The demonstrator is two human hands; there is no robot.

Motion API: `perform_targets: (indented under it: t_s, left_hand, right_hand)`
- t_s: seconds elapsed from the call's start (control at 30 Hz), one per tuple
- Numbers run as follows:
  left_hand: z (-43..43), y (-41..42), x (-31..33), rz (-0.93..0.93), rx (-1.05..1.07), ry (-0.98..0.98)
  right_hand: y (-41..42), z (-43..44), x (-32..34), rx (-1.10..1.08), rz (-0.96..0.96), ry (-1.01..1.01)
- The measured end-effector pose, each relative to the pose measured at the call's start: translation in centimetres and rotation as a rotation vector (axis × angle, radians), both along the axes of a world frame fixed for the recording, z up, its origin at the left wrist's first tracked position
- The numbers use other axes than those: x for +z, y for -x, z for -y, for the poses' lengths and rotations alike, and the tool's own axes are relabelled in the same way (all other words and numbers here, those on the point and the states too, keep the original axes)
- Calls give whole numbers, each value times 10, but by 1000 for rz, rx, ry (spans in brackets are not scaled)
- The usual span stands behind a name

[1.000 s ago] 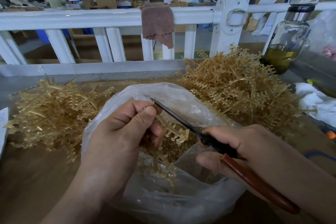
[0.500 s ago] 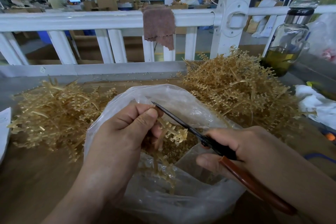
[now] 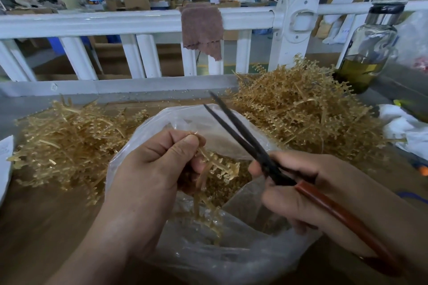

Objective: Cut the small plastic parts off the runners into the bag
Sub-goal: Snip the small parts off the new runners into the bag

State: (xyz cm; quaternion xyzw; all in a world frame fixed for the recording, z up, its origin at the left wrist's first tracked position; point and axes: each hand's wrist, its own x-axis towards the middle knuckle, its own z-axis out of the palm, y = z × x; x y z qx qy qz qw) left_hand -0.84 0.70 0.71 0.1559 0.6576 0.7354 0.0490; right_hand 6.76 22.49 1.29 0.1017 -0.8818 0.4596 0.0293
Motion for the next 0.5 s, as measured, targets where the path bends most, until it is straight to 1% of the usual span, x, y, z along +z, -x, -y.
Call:
perform_targets:
  t_s: [0.13,0.17,0.23,0.3,0.4,0.5]
  left_hand:
    - [-1,-4,-2,-57,-4,56]
    - [-2,-6,-2,-74,-2,68]
    - [-5,-10,-3,-110,-4,86]
    - [-9,-12,-4,-120,-3,70]
    - [-8,-13,-2,-77,-34,10]
    - [-5,-12,2,-40,-90,-53]
  right_hand:
    - [1,16,-4,10,-132,333]
    - [0,20,-6,-5,-155,371]
    - [-1,27,-7,-44,-171,368]
    - [-2,30,-8,-71,-154,426]
    - [-1,31,-7,-87,-111,564]
    - [4,28,-6,-114,-32,824]
